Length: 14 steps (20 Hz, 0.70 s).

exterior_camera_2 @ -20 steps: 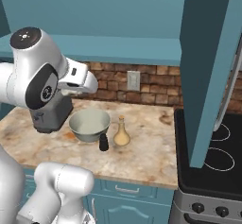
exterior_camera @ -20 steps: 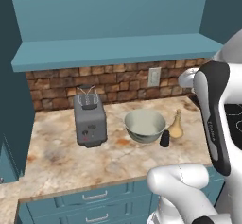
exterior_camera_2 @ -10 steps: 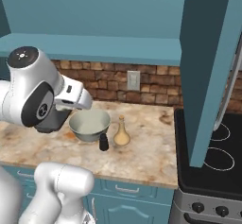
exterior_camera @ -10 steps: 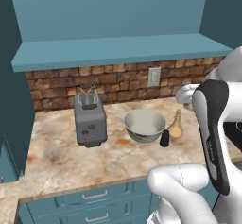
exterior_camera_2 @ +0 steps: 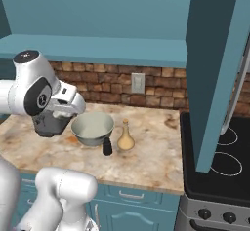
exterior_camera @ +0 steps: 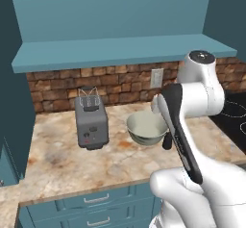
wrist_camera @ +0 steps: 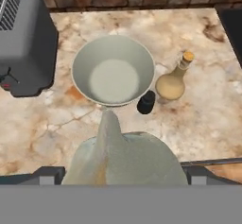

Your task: Retrieve the bottle and the shaker from the cabinet and place them next to the mixing bowl on the counter. Then add garlic from the fridge to the mixing bowl.

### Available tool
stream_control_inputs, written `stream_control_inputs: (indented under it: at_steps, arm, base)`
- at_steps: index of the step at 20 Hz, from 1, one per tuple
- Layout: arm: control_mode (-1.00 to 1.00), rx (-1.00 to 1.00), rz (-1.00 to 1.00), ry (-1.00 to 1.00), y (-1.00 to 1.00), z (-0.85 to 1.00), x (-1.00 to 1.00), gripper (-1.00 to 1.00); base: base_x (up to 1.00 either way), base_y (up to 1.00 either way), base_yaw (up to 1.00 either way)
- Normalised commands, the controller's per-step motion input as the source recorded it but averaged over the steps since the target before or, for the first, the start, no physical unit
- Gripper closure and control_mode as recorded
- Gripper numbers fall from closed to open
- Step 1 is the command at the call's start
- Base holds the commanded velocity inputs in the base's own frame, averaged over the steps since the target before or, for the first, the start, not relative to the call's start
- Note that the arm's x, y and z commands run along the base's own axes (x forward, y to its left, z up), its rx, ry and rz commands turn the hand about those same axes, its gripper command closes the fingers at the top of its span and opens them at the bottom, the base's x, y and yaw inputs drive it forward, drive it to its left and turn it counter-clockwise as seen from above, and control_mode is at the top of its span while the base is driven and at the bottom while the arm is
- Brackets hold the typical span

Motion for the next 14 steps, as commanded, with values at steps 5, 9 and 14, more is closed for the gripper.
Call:
stream_control_inputs:
  at_steps: [5,9,14]
  arm:
    - [-1.0,0.0,0.0,0.34,-0.04,-0.27,0.96,1.0]
    - [-1.0,0.08,0.0,0.01,-0.03,-0.44,0.51,1.0]
    - [-1.0,0.05,0.0,0.0,0.19,-0.6,0.36,1.0]
  base:
    - [0.0,0.0,0.0]
    - [0.0,0.0,0.0]
    - [0.0,0.0,0.0]
